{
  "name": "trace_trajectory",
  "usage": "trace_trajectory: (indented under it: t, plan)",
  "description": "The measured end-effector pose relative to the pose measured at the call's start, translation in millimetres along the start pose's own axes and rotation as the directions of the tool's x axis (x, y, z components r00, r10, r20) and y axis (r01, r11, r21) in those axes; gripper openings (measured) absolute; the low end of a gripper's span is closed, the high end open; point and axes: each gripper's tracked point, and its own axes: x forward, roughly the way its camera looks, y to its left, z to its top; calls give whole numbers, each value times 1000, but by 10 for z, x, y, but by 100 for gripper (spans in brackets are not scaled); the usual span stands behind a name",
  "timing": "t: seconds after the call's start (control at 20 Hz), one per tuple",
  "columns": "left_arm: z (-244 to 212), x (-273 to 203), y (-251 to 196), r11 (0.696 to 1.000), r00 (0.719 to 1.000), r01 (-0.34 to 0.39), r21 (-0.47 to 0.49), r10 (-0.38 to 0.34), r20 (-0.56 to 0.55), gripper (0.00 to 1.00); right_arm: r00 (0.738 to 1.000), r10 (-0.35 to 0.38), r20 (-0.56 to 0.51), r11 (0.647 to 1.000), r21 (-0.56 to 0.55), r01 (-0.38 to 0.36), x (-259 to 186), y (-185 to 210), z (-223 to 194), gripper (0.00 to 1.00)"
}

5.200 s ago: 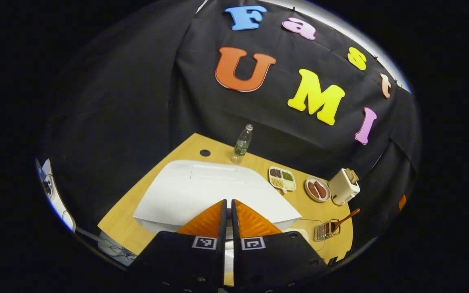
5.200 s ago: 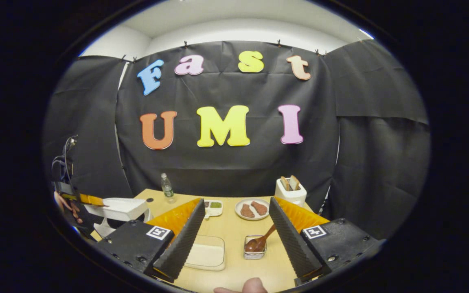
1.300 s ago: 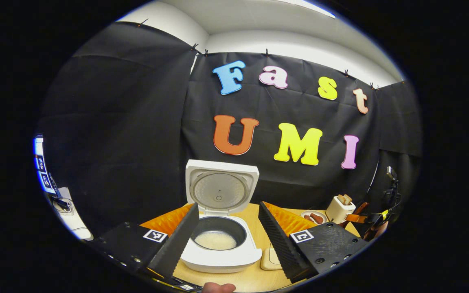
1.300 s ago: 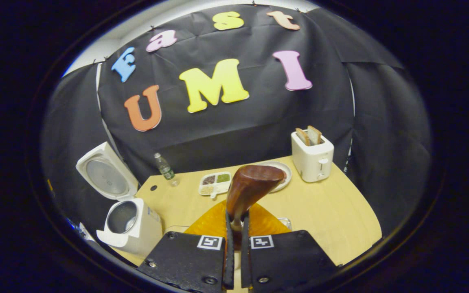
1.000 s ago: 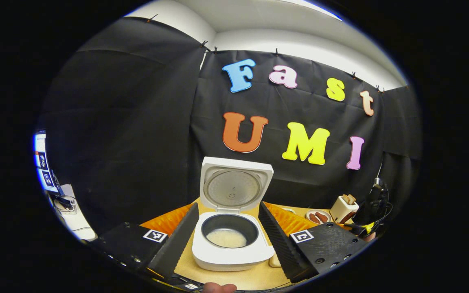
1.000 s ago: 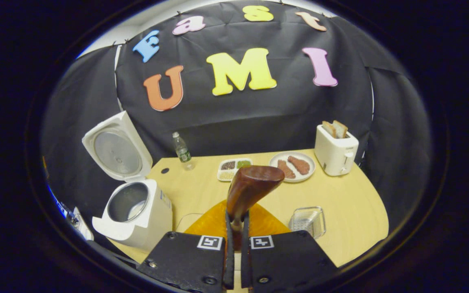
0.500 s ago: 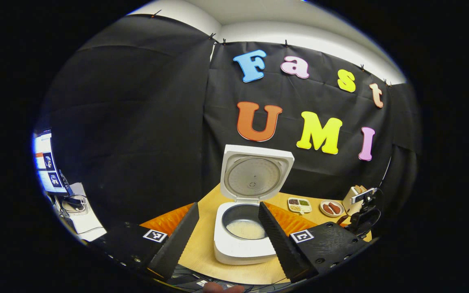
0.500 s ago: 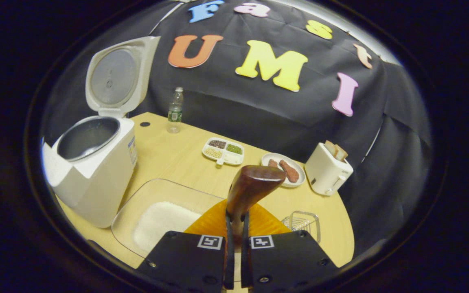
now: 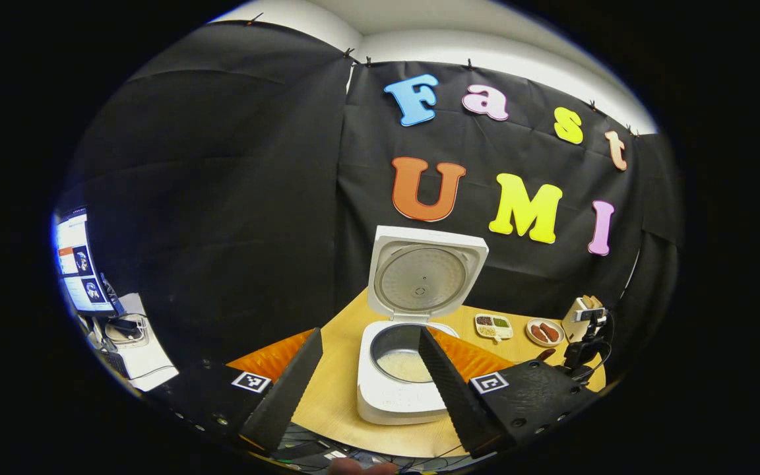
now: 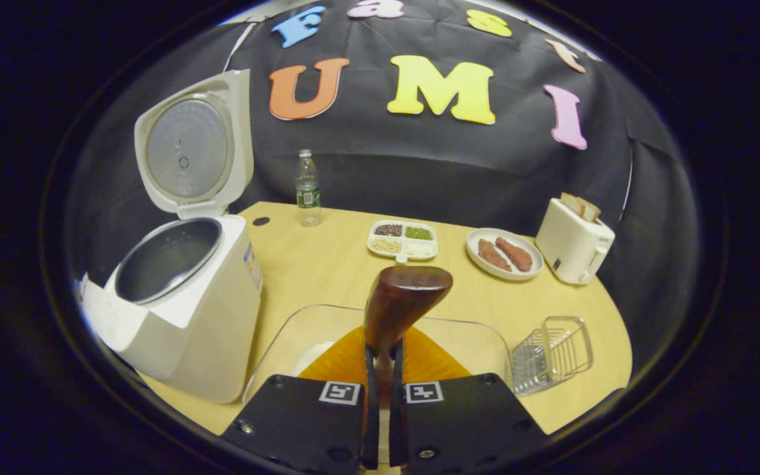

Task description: Close the left gripper, press the button to open the rice cooker; take a wooden spoon from the chopstick holder with the right hand, scoop a spoonful of rice and pour it into the rice cooker, then put the wooden spoon back into the chopstick holder.

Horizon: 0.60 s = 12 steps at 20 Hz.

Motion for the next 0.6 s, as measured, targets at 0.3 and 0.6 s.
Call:
trace_trajectory:
  t: [0.3, 0.6]
  plan:
    - [4, -39, -74, 1000, 1000, 5, 5, -5, -2, 94, 990, 140, -10, 935, 330, -129, -90, 109, 33, 12]
    - [31, -108, -260, 1000, 1000, 19, 25, -20, 8, 94, 975, 222, 14, 745, 643, -178, -153, -89, -25, 12]
